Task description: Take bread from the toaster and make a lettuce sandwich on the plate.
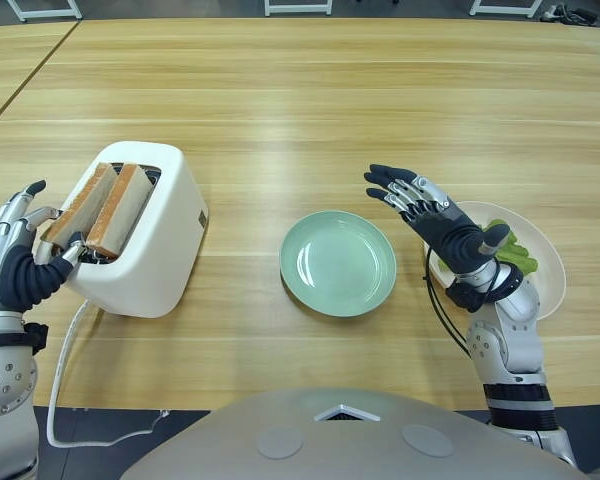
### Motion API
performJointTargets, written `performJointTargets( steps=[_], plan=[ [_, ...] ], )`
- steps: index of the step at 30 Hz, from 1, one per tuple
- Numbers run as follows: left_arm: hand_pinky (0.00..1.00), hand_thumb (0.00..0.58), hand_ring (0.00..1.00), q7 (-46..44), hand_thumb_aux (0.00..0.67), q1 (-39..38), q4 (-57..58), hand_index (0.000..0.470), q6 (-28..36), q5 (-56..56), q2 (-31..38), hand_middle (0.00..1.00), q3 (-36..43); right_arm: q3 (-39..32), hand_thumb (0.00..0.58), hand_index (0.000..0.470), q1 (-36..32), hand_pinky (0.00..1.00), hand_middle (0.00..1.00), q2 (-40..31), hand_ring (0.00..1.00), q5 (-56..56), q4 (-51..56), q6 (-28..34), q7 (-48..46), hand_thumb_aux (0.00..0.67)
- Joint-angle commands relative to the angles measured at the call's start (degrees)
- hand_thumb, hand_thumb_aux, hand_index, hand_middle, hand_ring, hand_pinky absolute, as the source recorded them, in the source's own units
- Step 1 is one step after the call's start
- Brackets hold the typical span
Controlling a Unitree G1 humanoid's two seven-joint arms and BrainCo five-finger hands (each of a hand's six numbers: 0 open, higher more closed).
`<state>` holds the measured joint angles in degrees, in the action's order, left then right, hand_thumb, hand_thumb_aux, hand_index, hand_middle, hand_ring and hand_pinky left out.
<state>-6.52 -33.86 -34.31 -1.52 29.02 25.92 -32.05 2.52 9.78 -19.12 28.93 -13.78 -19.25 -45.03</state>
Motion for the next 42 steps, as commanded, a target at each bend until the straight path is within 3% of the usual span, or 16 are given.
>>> performJointTargets(
  steps=[1, 9, 13, 18, 23, 31, 37, 42],
  plan=[
    [0.00, 0.580, 0.00, 1.86, 0.670, 1.49, -0.06, 0.470, -2.09, -0.82, -0.60, 0.00, -1.93, -0.17, 0.000, 0.000, 0.08, 0.00, 0.00, 0.30, 0.00, -0.90, -0.45, -0.07, 0.29, 0.000],
    [0.00, 0.580, 0.00, 2.97, 0.670, 2.53, 0.06, 0.470, -6.12, -4.58, -1.46, 0.00, -3.92, -0.23, 0.000, 0.000, 0.13, 0.00, 0.00, 0.46, 0.00, -1.10, -0.39, -0.20, 0.22, 0.000],
    [0.00, 0.580, 0.00, 2.90, 0.670, 4.59, -1.67, 0.470, -7.40, -12.17, -2.51, 0.00, -7.44, -0.36, 0.000, 0.000, 0.01, 0.00, 0.00, 0.63, 0.00, -1.27, -0.09, -0.37, 0.20, 0.000],
    [0.00, 0.580, 0.00, 1.91, 0.670, 8.61, -5.04, 0.470, -5.80, -22.67, -1.94, 0.00, -12.25, -0.54, 0.000, 0.000, 0.12, 0.00, 0.00, 1.18, 0.00, -1.85, 0.25, -0.84, 0.60, 0.000],
    [0.00, 0.580, 0.00, 0.14, 0.670, 11.88, -8.38, 0.470, -2.67, -27.43, -1.41, 0.00, -10.89, -0.41, 0.000, 0.000, -0.06, 0.00, 0.00, 1.82, 0.00, -2.22, 0.83, -1.22, 1.08, 0.000],
    [0.00, 0.580, 0.00, -0.82, 0.670, 18.51, -13.92, 0.470, 1.41, -23.67, -6.02, 0.00, 11.29, 0.23, 0.000, 0.000, -1.31, 0.00, 0.00, 2.87, 0.00, -0.92, 2.44, -0.86, 1.58, 0.000],
    [0.00, 0.580, 0.00, 0.40, 0.670, 25.14, -8.44, 0.470, -2.09, -4.58, -7.70, 0.00, 30.86, 2.73, 0.000, 0.000, -4.65, 0.00, 0.00, 3.81, 0.00, 4.26, 4.13, 2.76, 3.40, 0.000],
    [0.00, 0.580, 0.00, 2.59, 0.670, 31.45, 1.72, 0.470, -7.43, 17.83, -8.37, 0.00, 46.17, 5.67, 0.000, 0.000, -7.76, 0.00, 0.00, 4.37, 0.00, 7.30, 5.87, 5.64, 5.36, 0.000]
  ],
)
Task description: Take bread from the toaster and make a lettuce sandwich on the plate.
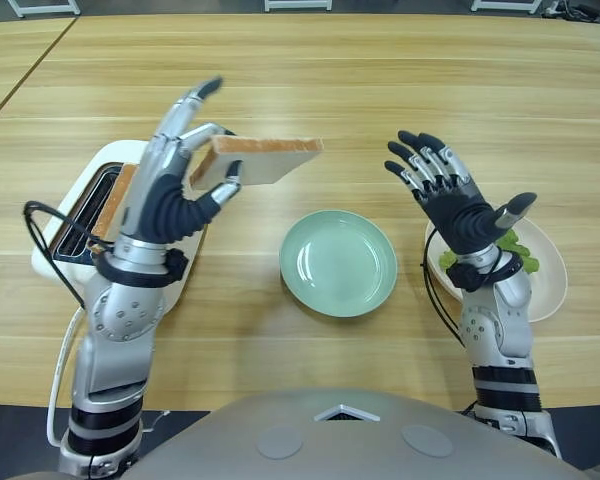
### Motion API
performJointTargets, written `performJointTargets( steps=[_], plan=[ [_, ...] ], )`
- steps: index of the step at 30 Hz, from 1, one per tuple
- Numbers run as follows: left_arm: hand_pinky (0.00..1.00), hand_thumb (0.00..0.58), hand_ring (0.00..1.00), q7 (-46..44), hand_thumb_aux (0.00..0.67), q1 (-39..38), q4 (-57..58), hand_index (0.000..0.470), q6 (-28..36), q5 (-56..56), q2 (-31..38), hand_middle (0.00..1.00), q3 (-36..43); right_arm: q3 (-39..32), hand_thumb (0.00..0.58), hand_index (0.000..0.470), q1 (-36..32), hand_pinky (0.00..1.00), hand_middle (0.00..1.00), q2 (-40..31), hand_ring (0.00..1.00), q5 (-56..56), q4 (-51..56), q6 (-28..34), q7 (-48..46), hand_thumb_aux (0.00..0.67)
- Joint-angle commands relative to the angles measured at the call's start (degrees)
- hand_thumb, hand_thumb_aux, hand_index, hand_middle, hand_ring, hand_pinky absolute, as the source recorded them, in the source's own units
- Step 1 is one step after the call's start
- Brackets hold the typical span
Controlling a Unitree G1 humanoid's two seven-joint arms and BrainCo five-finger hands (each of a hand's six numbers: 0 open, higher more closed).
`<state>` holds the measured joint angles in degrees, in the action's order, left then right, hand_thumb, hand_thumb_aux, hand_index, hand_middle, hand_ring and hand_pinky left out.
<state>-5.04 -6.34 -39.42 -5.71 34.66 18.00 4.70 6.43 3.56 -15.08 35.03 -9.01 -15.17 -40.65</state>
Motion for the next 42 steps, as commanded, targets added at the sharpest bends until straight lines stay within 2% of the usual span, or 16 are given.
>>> performJointTargets(
  steps=[1, 5, 11, 16, 21, 22, 23, 24, 32, 35, 39, 41, 42],
  plan=[
    [0.00, 0.580, 0.00, 2.10, 0.670, 5.18, 9.69, 0.470, -4.09, 15.57, -0.86, 0.00, 12.01, 2.01, 0.000, 0.000, -1.71, 0.00, 0.00, 0.39, 0.00, 1.14, 1.27, 1.61, 1.01, 0.000],
    [0.00, 0.580, 0.00, 7.56, 0.670, 9.17, 21.19, 0.470, -6.84, 26.39, -0.77, 0.00, 19.28, 2.88, 0.000, 0.000, -2.10, 0.00, 0.00, 0.54, 0.00, 1.25, 1.46, 1.84, 1.05, 0.000],
    [0.00, 0.580, 0.00, 15.77, 0.670, 11.29, 31.23, 0.470, -8.61, 34.24, -1.03, 0.00, 26.30, 3.08, 0.000, 0.000, -2.18, 0.00, 0.00, 0.86, 0.00, 0.92, 1.31, 2.13, 0.87, 0.000],
    [0.00, 0.580, 0.00, 19.42, 0.670, 9.71, 33.21, 0.470, -8.90, 35.26, 0.25, 0.00, 28.24, 2.69, 0.000, 0.000, -1.75, 0.00, 0.00, 1.16, 0.00, 0.44, 0.55, 2.20, 0.76, 0.000],
    [0.00, 0.580, 0.00, 17.87, 0.670, 6.51, 31.74, 0.470, -6.12, 37.20, 0.11, 0.00, 29.99, 2.17, 0.000, 0.000, -1.81, 0.00, 0.00, 1.22, 0.00, 0.01, 0.04, 2.41, 0.66, 0.000],
    [0.00, 0.573, 0.00, 17.51, 0.599, 5.85, 31.43, 0.420, -5.63, 37.52, 0.24, 0.00, 30.29, 2.11, 0.000, 0.000, -1.78, 0.00, 0.00, 1.23, 0.00, -0.04, -0.06, 2.44, 0.68, 0.000],
    [0.00, 0.454, 0.00, 17.45, 0.357, 5.11, 31.13, 0.251, -5.12, 37.78, 0.35, 0.00, 30.48, 2.05, 0.000, 0.000, -1.75, 0.00, 0.00, 1.25, 0.00, -0.10, -0.17, 2.46, 0.69, 0.000],
    [0.00, 0.000, 0.00, 17.12, 0.000, 4.41, 30.77, 0.000, -4.57, 38.01, 0.46, 0.00, 30.64, 1.96, 0.000, 0.000, -1.70, 0.00, 0.00, 1.27, 0.00, -0.18, -0.32, 2.50, 0.71, 0.000],
    [0.00, 0.000, 0.00, 13.98, 0.000, -1.04, 25.83, 0.000, -0.20, 39.13, 0.29, 0.00, 31.05, 2.11, 0.000, 0.000, -1.21, 0.00, 0.00, 0.68, 0.00, -0.90, -2.08, 2.35, 0.67, 0.000],
    [0.00, 0.000, 0.00, 13.18, 0.000, -2.31, 23.75, 0.000, 0.42, 39.60, -0.09, 0.00, 31.88, 3.01, 0.000, 0.000, -0.84, 0.00, 0.00, -1.66, 0.00, -2.54, -3.37, 1.51, -0.52, 0.000],
    [0.00, 0.000, 0.00, 12.08, 0.000, -3.85, 20.20, 0.000, 0.78, 35.52, -0.06, 0.00, 29.38, 6.75, 0.000, 0.000, -1.20, 0.00, 0.00, -11.19, 0.00, -15.15, -1.42, -2.19, -0.75, 0.000],
    [0.00, 0.000, 0.00, 10.95, 0.000, -6.96, 17.10, 0.000, 0.48, 27.13, -1.10, 0.00, 26.89, 10.56, 0.000, 0.000, -1.64, 0.00, 0.00, -16.67, 0.00, -21.75, 1.05, -6.29, -0.19, 0.000],
    [0.00, 0.000, 0.00, 9.86, 0.000, -9.71, 14.75, 0.000, 0.30, 19.58, -2.32, 0.00, 25.44, 12.74, 0.000, 0.000, -1.45, 0.00, 0.00, -20.49, 0.00, -26.67, 3.20, -10.43, 0.22, 0.000]
  ],
)
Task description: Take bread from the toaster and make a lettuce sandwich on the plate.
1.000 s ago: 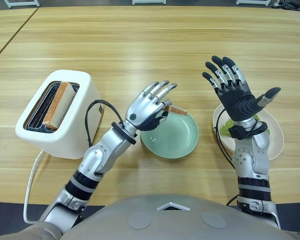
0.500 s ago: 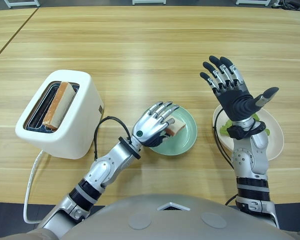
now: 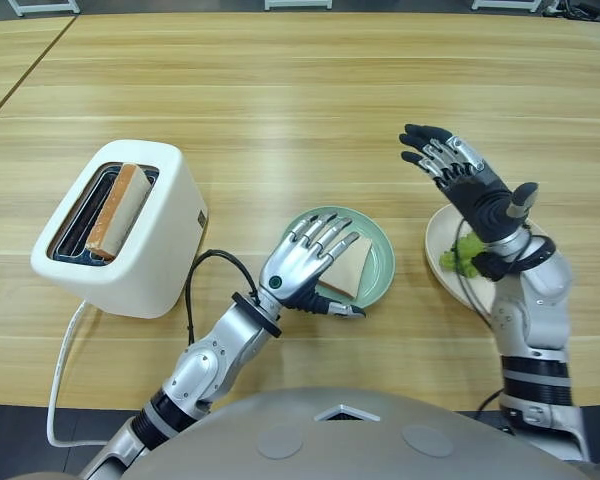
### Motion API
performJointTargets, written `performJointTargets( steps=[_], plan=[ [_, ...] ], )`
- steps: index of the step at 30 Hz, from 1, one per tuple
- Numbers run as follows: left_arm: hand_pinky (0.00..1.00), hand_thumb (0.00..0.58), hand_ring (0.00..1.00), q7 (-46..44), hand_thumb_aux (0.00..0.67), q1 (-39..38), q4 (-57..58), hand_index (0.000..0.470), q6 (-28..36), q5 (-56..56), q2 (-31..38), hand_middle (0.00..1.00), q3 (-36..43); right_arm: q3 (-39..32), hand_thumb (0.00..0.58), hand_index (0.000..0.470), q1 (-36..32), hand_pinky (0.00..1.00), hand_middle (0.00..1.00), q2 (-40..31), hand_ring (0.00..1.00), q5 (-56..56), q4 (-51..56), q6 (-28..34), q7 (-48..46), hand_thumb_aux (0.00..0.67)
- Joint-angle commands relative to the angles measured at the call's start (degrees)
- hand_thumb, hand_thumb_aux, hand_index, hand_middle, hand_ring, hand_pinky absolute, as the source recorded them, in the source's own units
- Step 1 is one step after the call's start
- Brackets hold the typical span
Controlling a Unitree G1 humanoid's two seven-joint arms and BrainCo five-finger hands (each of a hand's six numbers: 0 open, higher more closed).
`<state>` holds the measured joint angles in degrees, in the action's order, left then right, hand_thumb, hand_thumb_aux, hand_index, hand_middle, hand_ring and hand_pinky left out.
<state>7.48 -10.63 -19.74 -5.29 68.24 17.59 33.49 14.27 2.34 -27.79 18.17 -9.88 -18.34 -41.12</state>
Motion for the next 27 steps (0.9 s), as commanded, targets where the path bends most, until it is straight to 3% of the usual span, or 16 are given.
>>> performJointTargets(
  steps=[1, 5, 8, 10, 14, 15, 16, 23, 26, 27],
  plan=[
    [0.00, 0.000, 0.00, -3.80, 0.000, -8.56, -7.44, 0.000, -0.27, -22.97, -3.45, 0.00, -4.72, 6.81, 0.000, 0.000, 0.29, 0.00, 0.00, -11.98, 0.00, -15.29, 7.06, -12.49, 1.12, 0.000],
    [0.00, 0.000, 0.00, -6.86, 0.000, -15.40, -12.34, 0.000, -1.00, -43.60, -6.04, 0.00, -7.10, 9.17, 0.000, 0.000, 1.93, 0.00, 0.00, -25.18, 0.00, -41.34, 20.85, -28.29, 13.10, 0.000],
    [0.00, 0.000, 0.00, -8.09, 0.000, -17.99, -12.93, 0.000, -1.95, -51.67, -6.88, 0.00, -7.46, 3.06, 0.000, 0.000, 0.72, 0.00, 0.00, -33.16, 0.00, -60.88, 29.38, -28.86, 28.75, 0.000],
    [0.00, 0.000, 0.00, -8.59, 0.000, -18.41, -12.71, 0.000, -2.39, -54.09, -6.93, 0.00, -7.63, -1.25, 0.000, 0.000, -0.44, 0.00, 0.00, -35.89, 0.00, -68.23, 33.31, -27.73, 35.83, 0.000],
    [0.00, 0.000, 0.00, -9.66, 0.000, -19.20, -13.40, 0.000, -2.86, -59.27, -7.59, 0.00, -8.15, -8.41, 0.058, 0.024, -3.81, 0.00, 0.00, -38.53, 0.00, -75.58, 40.31, -27.26, 46.60, 0.034],
    [0.00, 0.000, 0.00, -9.89, 0.000, -19.43, -13.67, 0.000, -2.85, -60.21, -7.78, 0.00, -8.30, -10.18, 0.053, 0.022, -4.68, 0.00, 0.00, -38.97, 0.00, -76.85, 41.60, -27.29, 48.85, 0.032],
    [0.00, 0.000, 0.00, -10.06, 0.000, -19.64, -13.91, 0.000, -2.78, -61.11, -7.96, 0.00, -8.47, -11.77, 0.000, 0.000, -5.39, 0.00, 0.00, -39.16, 0.00, -77.86, 42.51, -27.32, 50.43, 0.000],
    [0.00, 0.000, 0.00, -10.88, 0.000, -20.52, -14.91, 0.000, -2.52, -62.76, -7.99, 0.00, -9.25, -21.92, 0.000, 0.000, -10.29, 0.00, 0.00, -39.00, 0.00, -80.54, 47.70, -26.44, 56.60, 0.000],
    [0.00, 0.000, 0.00, -11.20, 0.000, -20.51, -14.91, 0.000, -2.45, -62.97, -7.96, 0.00, -9.28, -24.77, 0.045, 0.018, -11.99, 0.00, 0.00, -38.60, 0.00, -80.72, 49.11, -25.22, 58.13, 0.026],
    [0.00, 0.000, 0.00, -11.30, 0.000, -20.47, -14.89, 0.000, -2.44, -63.06, -7.96, 0.00, -9.36, -25.66, 0.096, 0.041, -12.39, 0.00, 0.00, -38.50, 0.00, -80.78, 49.52, -24.79, 58.49, 0.058]
  ],
)
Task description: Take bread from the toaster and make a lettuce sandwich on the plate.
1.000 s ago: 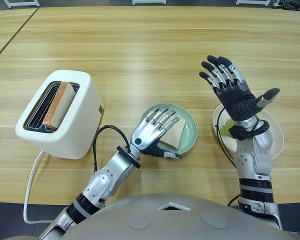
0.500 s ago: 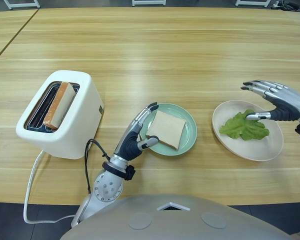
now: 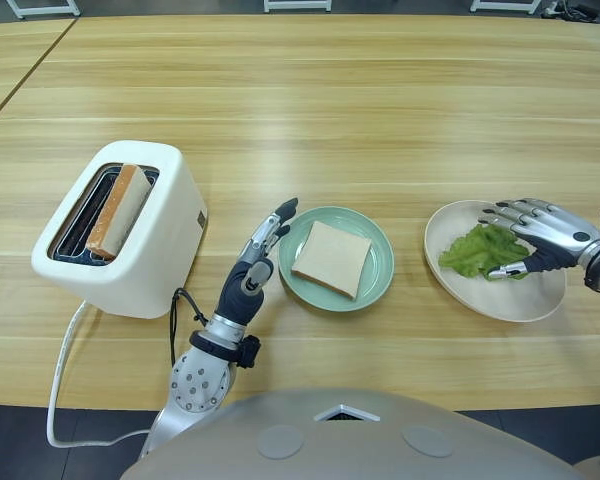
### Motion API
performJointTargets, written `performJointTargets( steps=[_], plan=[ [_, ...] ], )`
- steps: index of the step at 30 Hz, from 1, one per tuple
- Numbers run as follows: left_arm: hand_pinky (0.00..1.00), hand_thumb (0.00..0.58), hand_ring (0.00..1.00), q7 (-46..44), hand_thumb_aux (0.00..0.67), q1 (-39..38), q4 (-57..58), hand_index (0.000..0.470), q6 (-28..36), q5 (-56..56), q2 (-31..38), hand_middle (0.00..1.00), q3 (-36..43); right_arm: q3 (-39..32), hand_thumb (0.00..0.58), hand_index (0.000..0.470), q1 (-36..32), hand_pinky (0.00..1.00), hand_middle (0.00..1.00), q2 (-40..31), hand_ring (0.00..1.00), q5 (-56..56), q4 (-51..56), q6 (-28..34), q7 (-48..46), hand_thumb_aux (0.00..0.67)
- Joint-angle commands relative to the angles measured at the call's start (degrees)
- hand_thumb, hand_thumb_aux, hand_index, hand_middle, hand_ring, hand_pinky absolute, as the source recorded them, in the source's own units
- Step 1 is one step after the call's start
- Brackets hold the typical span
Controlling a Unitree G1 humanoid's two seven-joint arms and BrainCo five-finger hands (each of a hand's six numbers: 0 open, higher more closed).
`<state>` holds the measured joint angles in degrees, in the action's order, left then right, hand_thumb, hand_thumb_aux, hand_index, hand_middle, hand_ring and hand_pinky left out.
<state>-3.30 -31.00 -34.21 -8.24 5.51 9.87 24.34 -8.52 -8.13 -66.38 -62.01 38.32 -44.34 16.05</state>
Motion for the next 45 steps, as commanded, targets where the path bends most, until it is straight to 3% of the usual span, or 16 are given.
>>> performJointTargets(
  steps=[1, 3, 6, 15, 18, 20, 25, 37, 38, 39, 43, 44, 45],
  plan=[
    [0.00, 0.000, 0.00, -0.60, 0.000, -0.10, -0.43, 0.000, 0.51, -0.38, -0.24, 0.00, -0.23, -3.69, 0.136, 0.059, -2.24, 0.00, 0.00, 0.15, 0.00, -0.60, 1.65, 1.56, 1.64, 0.084],
    [0.00, 0.000, 0.00, -0.75, 0.000, -0.05, -0.40, 0.000, 0.51, -0.41, -0.27, 0.00, -0.35, -5.16, 0.297, 0.142, -2.90, 0.00, 0.00, 0.22, 0.00, -0.31, 2.13, 2.10, 2.14, 0.202],
    [0.00, 0.000, 0.00, -0.90, 0.000, -0.06, -0.26, 0.000, 0.48, -0.30, -0.43, 0.00, -0.36, -6.72, 0.436, 0.236, -3.71, 0.00, 0.00, 0.37, 0.00, 0.36, 2.57, 2.21, 2.71, 0.336],
    [0.00, 0.000, 0.00, -1.27, 0.000, -0.03, -0.06, 0.000, 0.51, -0.27, -0.73, 0.00, -0.46, -9.60, 0.478, 0.273, -4.60, 0.00, 0.00, 0.10, 0.00, 1.96, 3.34, 2.07, 4.19, 0.389],
    [0.00, 0.000, 0.00, -1.36, 0.000, -0.12, -0.11, 0.000, 0.57, -0.25, -0.76, 0.00, -0.51, -10.51, 0.514, 0.311, -4.98, 0.00, 0.00, 0.47, 0.00, 2.17, 4.00, 2.14, 4.60, 0.444],
    [0.00, 0.000, 0.00, -1.43, 0.000, -0.13, -0.04, 0.000, 0.60, -0.26, -0.79, 0.00, -0.57, -11.13, 0.552, 0.367, -5.18, 0.00, 0.00, 0.80, 0.00, 2.12, 4.52, 2.18, 4.91, 0.523],
    [0.00, 0.000, 0.00, -1.76, 0.000, -0.14, 0.07, 0.000, 0.55, -0.42, -0.83, 0.00, -0.86, -12.27, 0.580, 0.470, -5.79, 0.00, 0.00, 1.09, 0.00, 2.51, 5.50, 1.98, 5.87, 0.670],
    [0.00, 0.000, 0.00, -2.29, 0.000, 0.55, 0.75, 0.000, 0.45, -0.52, -1.29, 0.00, -1.63, -12.42, 0.580, 0.470, -7.37, 0.00, 0.00, 1.65, 0.00, 5.21, 6.68, 0.91, 8.10, 0.670],
    [0.00, 0.000, 0.00, -2.31, 0.000, 0.57, 0.74, 0.000, 0.46, -0.48, -1.36, 0.00, -1.64, -12.46, 0.574, 0.422, -7.48, 0.00, 0.00, 1.50, 0.00, 5.13, 6.54, 1.08, 8.35, 0.602],
    [0.00, 0.000, 0.00, -2.33, 0.000, 0.59, 0.74, 0.000, 0.47, -0.44, -1.41, 0.00, -1.64, -12.53, 0.489, 0.284, -7.53, 0.00, 0.00, 1.30, 0.00, 5.04, 6.37, 1.20, 8.55, 0.405],
    [0.00, 0.000, 0.00, -2.42, 0.000, 0.63, 0.79, 0.000, 0.50, -0.37, -1.61, 0.00, -1.60, -12.60, 0.366, 0.184, -6.83, 0.00, 0.00, 0.11, 0.00, 4.99, 5.31, 0.82, 8.78, 0.263],
    [0.00, 0.000, 0.00, -2.34, 0.000, 0.52, 0.73, 0.000, 0.49, -0.27, -1.68, 0.00, -1.53, -12.70, 0.294, 0.140, -6.97, 0.00, 0.00, 0.06, 0.00, 4.89, 5.25, 0.70, 8.75, 0.200],
    [0.00, 0.000, 0.00, -2.29, 0.000, 0.44, 0.69, 0.000, 0.48, -0.21, -1.73, 0.00, -1.47, -12.95, 0.275, 0.129, -7.09, 0.00, 0.00, 0.17, 0.00, 4.62, 5.27, 0.72, 8.73, 0.184]
  ],
)
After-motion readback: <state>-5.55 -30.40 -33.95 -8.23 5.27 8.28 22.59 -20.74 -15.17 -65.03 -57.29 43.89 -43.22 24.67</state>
